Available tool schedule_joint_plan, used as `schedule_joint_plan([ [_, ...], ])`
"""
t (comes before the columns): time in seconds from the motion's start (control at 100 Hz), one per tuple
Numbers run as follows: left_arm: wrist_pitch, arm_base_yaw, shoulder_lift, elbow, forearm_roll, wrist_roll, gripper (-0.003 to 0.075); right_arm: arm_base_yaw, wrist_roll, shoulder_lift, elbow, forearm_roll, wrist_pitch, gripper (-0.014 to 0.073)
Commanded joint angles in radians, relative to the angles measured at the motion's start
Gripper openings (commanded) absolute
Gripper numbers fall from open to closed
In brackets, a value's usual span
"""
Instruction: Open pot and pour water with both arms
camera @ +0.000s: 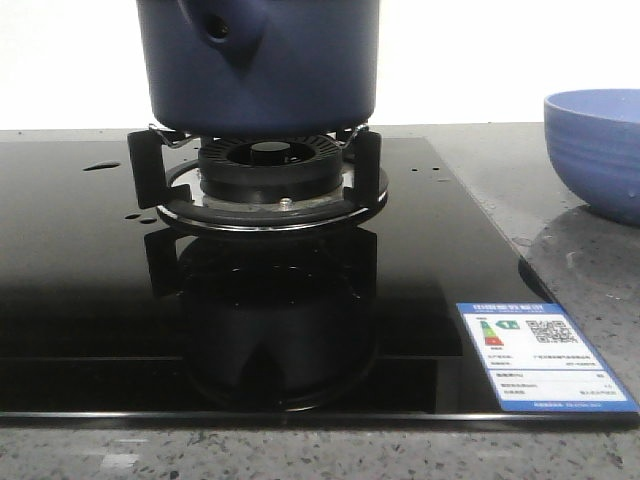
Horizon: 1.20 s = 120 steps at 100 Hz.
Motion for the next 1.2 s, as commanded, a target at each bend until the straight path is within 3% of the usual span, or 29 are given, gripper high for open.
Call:
schedule_joint_plan([
  [0.0,-0.008,0.0,0.009,-0.038,0.073,-0.05,-0.0019,0.001,-0.012,-0.003,-0.027,-0.009,-0.073,-0.0057],
  [0.08,-0.04,0.0,0.009,-0.06,0.366,-0.296,-0.0019,0.001,-0.012,-0.003,-0.027,-0.009,-0.073,-0.0057],
  [0.26,-0.088,-0.002,0.009,-0.065,1.271,-1.249,-0.0019,0.001,-0.012,-0.003,-0.027,-0.009,-0.073,-0.0057],
  [0.3,-0.113,-0.002,0.009,-0.051,1.382,-1.412,-0.0019,0.001,-0.012,-0.003,-0.027,-0.009,-0.073,-0.0057],
  [0.37,-0.195,-0.002,-0.001,-0.013,1.522,-1.579,-0.0019,0.001,-0.012,-0.003,-0.027,-0.009,-0.073,-0.0057],
  [0.48,-0.269,-0.002,-0.065,0.061,1.59,-1.643,-0.0019,0.001,-0.012,-0.003,-0.027,-0.009,-0.073,-0.0057],
  [0.8,-0.272,-0.002,-0.333,0.273,1.657,-1.643,-0.0019,0.001,-0.012,-0.003,-0.027,-0.009,-0.073,-0.0057],
  [1.19,-0.224,-0.069,-0.328,0.272,1.667,-1.643,-0.0019,0.001,-0.012,-0.001,-0.027,-0.009,-0.069,-0.0057],
])
